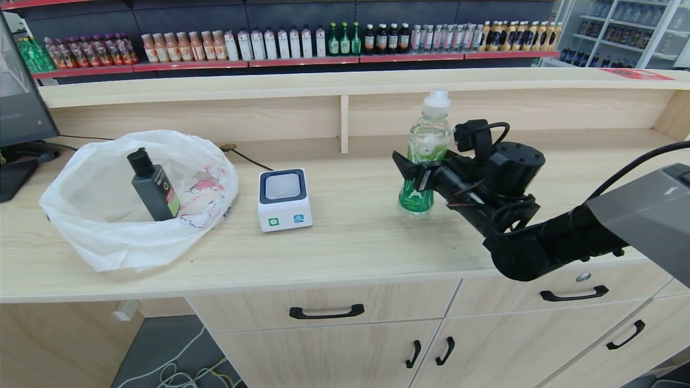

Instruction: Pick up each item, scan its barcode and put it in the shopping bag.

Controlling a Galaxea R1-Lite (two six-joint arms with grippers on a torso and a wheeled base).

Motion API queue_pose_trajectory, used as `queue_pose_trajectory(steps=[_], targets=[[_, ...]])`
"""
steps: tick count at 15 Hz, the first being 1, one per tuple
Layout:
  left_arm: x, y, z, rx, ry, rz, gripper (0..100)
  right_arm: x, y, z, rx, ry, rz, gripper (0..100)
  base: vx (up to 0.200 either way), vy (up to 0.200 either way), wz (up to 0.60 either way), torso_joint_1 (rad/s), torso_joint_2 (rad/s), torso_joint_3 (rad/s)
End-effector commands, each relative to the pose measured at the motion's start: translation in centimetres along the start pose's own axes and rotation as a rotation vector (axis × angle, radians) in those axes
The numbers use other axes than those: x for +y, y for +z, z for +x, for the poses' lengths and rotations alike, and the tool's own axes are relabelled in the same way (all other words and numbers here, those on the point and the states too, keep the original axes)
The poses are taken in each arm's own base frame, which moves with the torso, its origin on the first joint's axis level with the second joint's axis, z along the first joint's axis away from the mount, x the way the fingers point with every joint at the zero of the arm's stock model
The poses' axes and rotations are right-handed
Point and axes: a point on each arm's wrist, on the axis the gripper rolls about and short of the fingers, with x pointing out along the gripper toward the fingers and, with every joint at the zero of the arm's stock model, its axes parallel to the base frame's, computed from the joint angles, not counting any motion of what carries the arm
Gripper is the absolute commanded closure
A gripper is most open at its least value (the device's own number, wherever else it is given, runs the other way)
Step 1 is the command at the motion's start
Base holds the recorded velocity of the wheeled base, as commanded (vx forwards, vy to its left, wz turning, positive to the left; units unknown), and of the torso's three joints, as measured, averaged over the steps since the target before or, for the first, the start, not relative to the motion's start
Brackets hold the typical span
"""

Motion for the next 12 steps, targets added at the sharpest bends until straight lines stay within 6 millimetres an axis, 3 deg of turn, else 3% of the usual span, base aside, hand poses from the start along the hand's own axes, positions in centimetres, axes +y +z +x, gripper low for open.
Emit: queue_pose_trajectory(steps=[1,6,7,12], targets=[[0.00,0.00,0.00,0.000,0.001,0.000,0,0.10,-0.14,0.09,0.000,0.002,0.001,0,0.000,0.000,0.00,0.000,0.00,0.000],[0.00,0.00,0.00,0.000,0.001,0.000,0,0.09,-0.11,0.07,-0.004,-0.001,0.000,0,0.000,0.000,0.00,0.000,0.00,0.000],[0.00,0.00,0.00,0.000,0.001,0.000,0,0.09,0.07,0.05,-0.012,-0.001,-0.002,100,0.000,0.000,0.00,0.000,0.00,0.000],[0.00,0.00,0.00,0.000,0.001,0.000,0,0.17,0.56,-0.04,-0.023,0.001,-0.001,100,0.000,0.000,0.00,0.000,0.00,0.000]])
